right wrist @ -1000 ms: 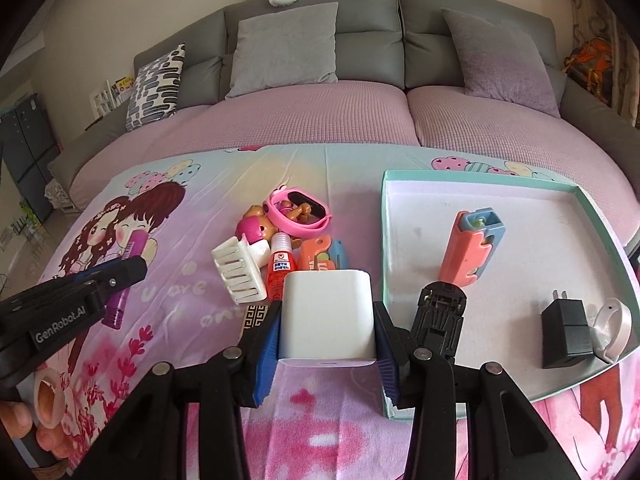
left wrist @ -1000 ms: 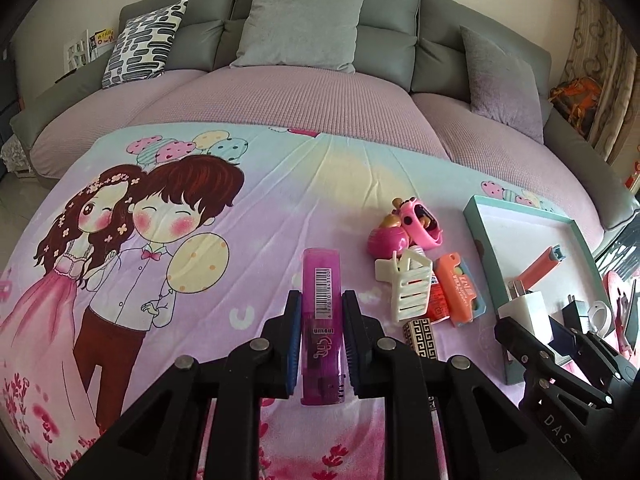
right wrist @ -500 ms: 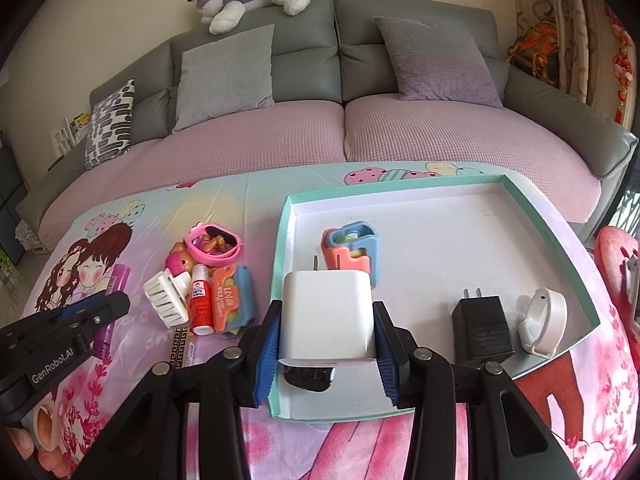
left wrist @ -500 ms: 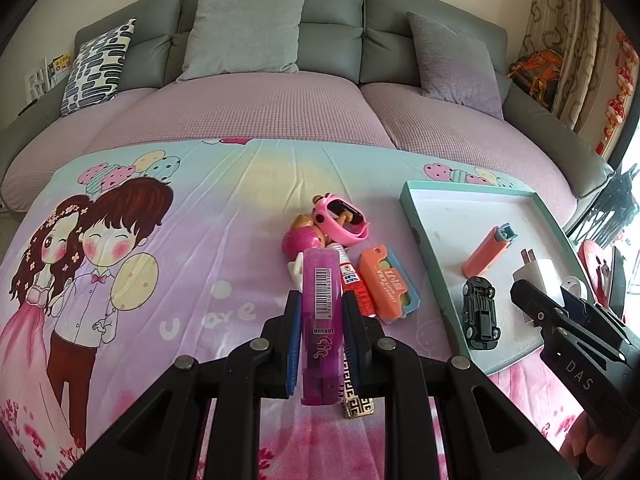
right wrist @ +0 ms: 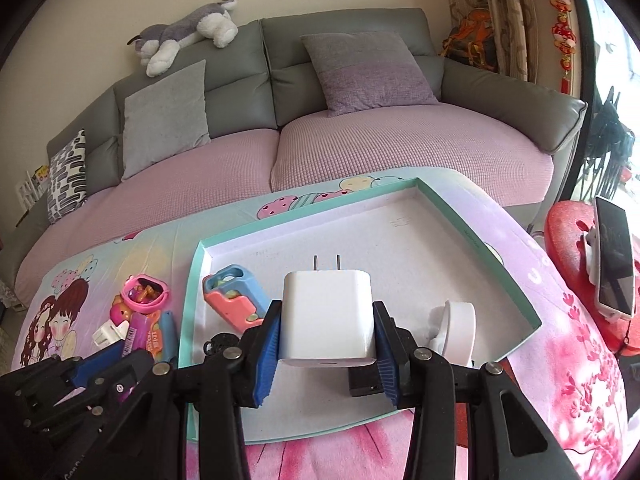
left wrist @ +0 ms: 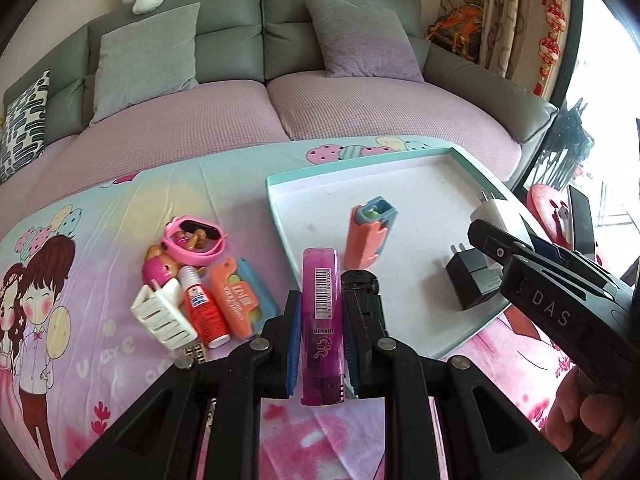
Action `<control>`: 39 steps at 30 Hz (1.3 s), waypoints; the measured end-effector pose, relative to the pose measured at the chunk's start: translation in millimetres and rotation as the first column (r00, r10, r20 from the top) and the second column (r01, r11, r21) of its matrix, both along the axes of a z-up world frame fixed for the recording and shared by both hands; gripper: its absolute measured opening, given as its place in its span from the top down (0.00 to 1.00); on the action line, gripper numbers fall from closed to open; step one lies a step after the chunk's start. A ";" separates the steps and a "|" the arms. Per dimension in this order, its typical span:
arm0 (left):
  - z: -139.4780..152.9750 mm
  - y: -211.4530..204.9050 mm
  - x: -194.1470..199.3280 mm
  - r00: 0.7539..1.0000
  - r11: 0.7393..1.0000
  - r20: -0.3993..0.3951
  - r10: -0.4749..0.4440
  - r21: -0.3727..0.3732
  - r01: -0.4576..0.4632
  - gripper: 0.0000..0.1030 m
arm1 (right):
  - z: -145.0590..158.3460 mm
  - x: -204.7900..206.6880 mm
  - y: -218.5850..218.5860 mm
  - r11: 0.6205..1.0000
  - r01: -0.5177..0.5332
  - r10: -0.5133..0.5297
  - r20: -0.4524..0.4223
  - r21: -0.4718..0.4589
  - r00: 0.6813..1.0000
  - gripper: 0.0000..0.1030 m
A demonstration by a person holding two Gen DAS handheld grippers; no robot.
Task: Organize rigid objects
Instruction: 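Carry the purple tube with the left tool while the right tool carries the adapter over the tray, then open the left tool to drop the purple tube while the right tool releases the adapter in the tray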
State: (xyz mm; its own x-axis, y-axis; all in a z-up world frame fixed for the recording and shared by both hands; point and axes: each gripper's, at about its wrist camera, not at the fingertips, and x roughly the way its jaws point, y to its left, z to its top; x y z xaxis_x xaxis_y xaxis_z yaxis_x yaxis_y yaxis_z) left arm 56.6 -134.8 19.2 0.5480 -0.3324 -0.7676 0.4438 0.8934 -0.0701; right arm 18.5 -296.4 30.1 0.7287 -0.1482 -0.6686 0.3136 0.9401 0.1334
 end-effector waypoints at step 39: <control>-32.5 -67.4 15.6 0.997 0.995 -0.017 -0.079 0.064 0.080 0.80 | -19.1 3.5 -26.2 0.998 0.065 -0.064 -0.011 0.009 0.998 0.56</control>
State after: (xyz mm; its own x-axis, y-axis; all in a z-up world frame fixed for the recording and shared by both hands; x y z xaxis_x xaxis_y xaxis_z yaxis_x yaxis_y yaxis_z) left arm 72.2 -202.2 -13.3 0.5105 -0.3237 -0.7966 0.5126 0.8584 -0.0203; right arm 22.0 -322.5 11.0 0.7105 -0.1882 -0.6781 0.3750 0.9166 0.1385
